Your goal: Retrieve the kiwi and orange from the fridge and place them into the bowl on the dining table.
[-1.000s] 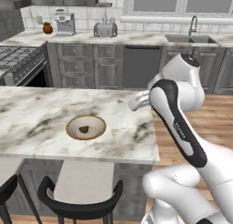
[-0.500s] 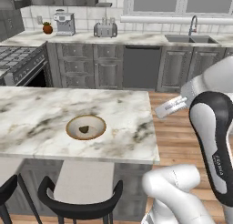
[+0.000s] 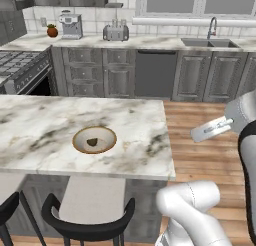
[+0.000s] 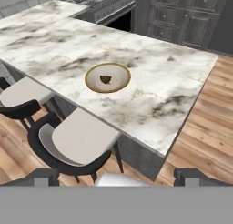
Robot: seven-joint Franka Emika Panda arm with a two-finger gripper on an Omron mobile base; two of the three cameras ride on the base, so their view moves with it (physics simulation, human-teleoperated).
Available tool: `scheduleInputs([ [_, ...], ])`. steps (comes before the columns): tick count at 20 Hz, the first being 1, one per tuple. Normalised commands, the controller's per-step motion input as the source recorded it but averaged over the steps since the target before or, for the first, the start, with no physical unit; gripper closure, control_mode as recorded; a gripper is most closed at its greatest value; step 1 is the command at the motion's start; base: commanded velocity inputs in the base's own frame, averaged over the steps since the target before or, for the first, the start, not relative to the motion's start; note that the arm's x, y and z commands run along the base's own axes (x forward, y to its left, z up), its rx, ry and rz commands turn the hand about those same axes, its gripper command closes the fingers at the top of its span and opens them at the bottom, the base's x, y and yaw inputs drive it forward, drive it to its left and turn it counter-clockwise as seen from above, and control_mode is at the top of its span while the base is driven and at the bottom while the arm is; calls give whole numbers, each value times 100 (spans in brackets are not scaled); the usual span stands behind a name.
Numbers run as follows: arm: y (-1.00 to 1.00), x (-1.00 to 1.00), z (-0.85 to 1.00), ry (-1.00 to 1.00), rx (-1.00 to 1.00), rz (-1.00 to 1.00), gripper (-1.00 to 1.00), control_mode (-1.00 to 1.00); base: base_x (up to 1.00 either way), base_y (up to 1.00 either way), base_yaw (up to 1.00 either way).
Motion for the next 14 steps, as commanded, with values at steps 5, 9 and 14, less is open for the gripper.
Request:
scheduleInputs([
  [5,-27,-40,0,-1,0,0,-100,100,-9,-6,0],
  [9,0,0,0,0,0,0,-100,100,-39,-32,0],
  [14,0,0,0,0,0,0,-100,100,-6,-62,-18],
])
